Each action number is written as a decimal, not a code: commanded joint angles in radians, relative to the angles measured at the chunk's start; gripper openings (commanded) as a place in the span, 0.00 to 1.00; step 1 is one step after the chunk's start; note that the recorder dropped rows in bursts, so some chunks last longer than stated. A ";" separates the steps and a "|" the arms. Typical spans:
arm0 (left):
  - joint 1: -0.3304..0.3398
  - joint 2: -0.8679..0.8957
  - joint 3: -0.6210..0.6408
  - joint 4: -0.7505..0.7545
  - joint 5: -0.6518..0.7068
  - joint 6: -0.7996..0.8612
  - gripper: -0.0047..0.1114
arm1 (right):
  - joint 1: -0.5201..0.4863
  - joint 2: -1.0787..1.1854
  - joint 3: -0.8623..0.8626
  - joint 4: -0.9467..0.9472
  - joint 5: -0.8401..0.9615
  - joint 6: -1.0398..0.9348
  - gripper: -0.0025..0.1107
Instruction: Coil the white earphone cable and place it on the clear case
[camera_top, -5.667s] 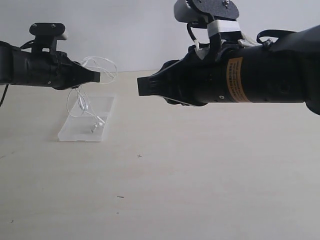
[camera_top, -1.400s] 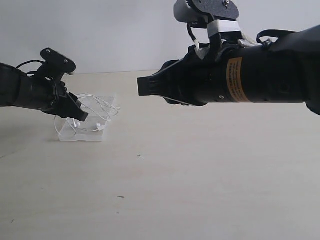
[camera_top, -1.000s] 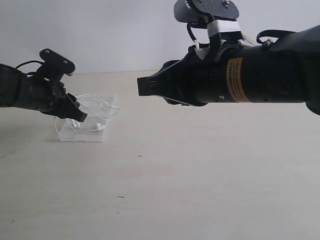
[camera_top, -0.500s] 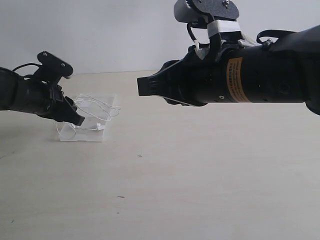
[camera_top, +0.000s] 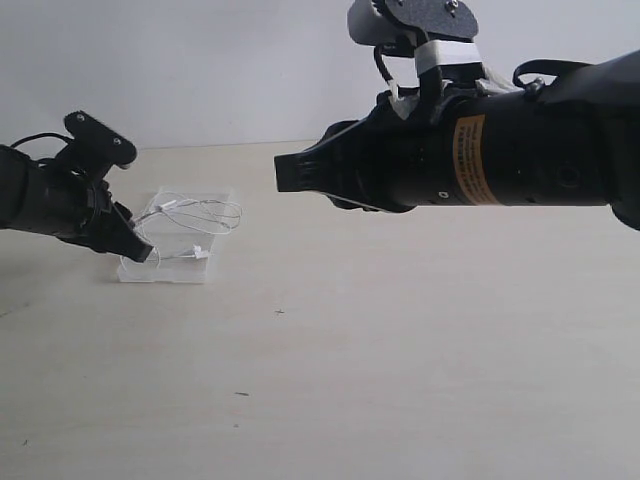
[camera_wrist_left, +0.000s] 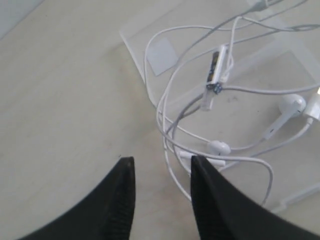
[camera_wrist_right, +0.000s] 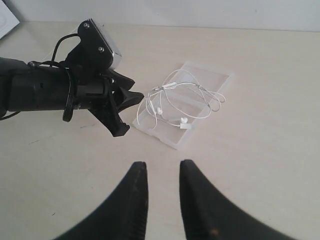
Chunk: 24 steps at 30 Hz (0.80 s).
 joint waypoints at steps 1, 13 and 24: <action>0.003 -0.023 0.009 -0.003 -0.004 0.000 0.36 | -0.006 0.002 0.005 -0.005 0.006 -0.003 0.23; 0.003 -0.126 -0.040 -0.054 -0.013 -0.036 0.36 | -0.006 0.002 0.005 -0.005 0.006 -0.003 0.23; -0.001 -0.005 -0.165 -0.180 0.005 -0.115 0.07 | -0.006 0.002 0.005 -0.005 0.006 -0.003 0.23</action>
